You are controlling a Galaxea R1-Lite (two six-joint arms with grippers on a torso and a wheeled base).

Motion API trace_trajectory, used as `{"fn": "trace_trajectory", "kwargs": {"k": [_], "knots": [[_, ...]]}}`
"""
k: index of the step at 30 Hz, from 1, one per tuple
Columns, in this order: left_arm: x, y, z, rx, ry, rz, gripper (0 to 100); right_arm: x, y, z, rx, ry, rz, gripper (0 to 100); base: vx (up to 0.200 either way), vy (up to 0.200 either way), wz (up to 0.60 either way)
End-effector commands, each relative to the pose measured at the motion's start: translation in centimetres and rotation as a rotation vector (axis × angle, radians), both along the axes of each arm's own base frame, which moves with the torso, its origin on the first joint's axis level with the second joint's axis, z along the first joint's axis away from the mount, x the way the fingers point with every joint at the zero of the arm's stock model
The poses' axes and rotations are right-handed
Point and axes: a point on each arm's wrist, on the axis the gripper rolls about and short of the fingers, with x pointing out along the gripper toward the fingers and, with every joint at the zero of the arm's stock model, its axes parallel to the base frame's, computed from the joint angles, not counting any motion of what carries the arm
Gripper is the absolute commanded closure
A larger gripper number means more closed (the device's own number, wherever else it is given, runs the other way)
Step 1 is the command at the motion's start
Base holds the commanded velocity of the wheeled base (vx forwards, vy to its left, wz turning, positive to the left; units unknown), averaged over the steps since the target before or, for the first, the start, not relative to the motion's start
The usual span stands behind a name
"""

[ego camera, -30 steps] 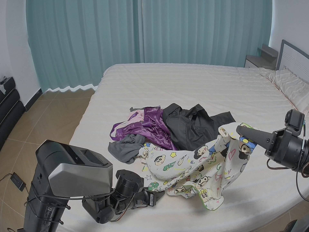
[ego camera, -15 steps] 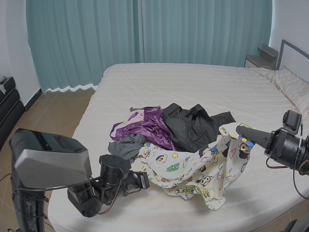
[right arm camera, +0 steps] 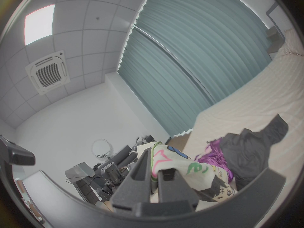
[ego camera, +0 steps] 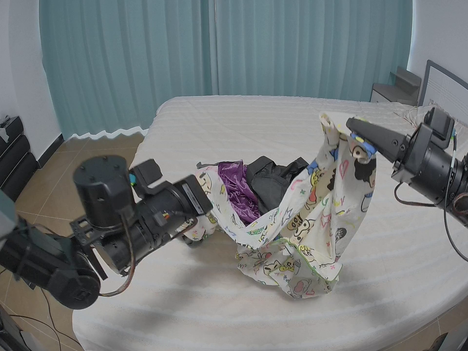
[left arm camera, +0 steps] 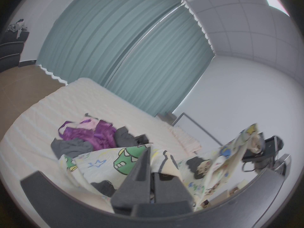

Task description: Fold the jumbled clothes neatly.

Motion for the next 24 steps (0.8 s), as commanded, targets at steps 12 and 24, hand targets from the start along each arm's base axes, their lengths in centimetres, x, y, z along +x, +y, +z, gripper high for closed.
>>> {"fn": "trace_trajectory", "kwargs": {"k": [12,24], "knots": [[-5.5,1.2,0.6,-0.016,0.036,-0.095,100,-0.1,3.1,-7.8,0.009,0.216,0.116,100,0.0,0.0,0.0],[-5.0,0.2,-1.0,-0.084,0.162,-0.092,100,0.5,2.3,-10.4,0.049,0.24,0.079,100,0.0,0.0,0.0]]}}
